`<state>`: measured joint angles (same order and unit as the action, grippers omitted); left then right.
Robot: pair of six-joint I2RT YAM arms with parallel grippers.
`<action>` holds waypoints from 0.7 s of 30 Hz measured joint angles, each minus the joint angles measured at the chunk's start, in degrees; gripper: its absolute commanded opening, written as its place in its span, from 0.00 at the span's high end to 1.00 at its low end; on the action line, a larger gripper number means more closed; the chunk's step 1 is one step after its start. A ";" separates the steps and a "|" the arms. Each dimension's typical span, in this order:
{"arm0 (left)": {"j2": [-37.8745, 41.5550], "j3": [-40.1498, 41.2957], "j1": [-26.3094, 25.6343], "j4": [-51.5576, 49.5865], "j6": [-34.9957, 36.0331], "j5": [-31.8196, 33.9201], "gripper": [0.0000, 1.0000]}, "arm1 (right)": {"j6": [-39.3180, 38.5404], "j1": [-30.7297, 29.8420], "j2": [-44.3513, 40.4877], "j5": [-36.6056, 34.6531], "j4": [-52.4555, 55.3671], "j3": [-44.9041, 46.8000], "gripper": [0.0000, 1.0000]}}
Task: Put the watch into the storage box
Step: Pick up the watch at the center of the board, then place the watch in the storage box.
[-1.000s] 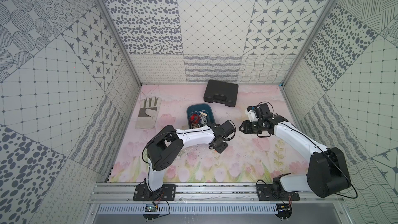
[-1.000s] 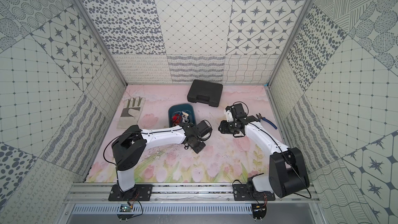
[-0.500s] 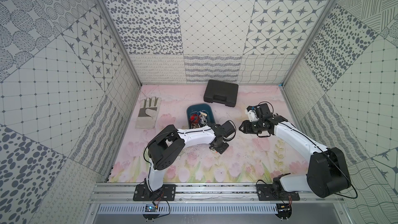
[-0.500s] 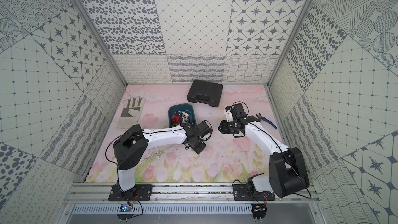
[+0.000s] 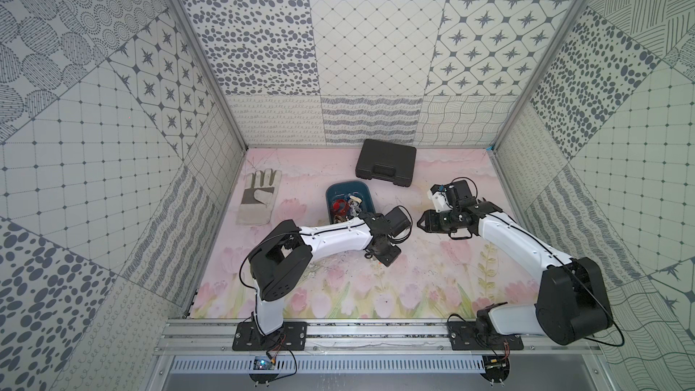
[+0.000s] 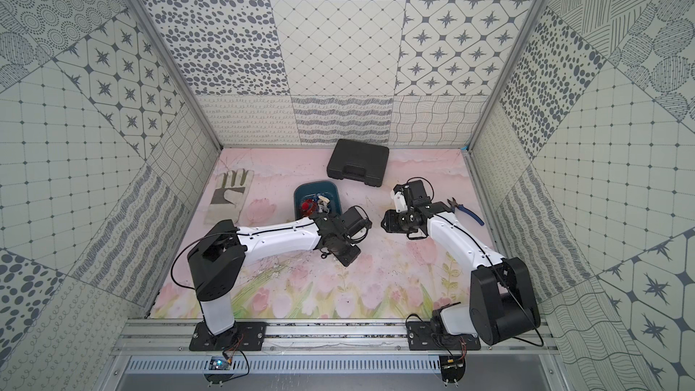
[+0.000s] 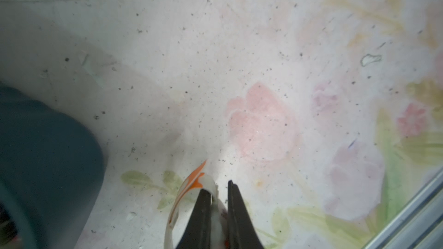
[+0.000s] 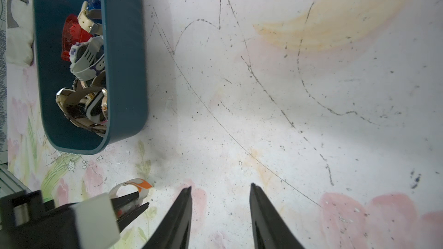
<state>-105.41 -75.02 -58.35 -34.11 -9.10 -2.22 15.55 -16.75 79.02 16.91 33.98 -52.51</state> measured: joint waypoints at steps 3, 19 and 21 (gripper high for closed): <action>2.99 -0.61 0.17 -0.33 -0.26 -0.33 0.92 | -0.13 0.00 0.00 0.00 0.00 0.00 0.56; 5.88 -9.31 21.00 -6.01 -2.75 4.63 0.90 | -0.96 -0.70 0.07 -0.02 -0.04 0.00 0.57; 3.58 -11.32 24.28 -6.01 -2.78 5.64 0.90 | -0.96 -1.03 0.20 -0.04 -0.07 0.00 0.56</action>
<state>-101.82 -86.35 -34.06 -40.12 -11.88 3.42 14.59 -17.78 79.22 16.86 33.91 -52.51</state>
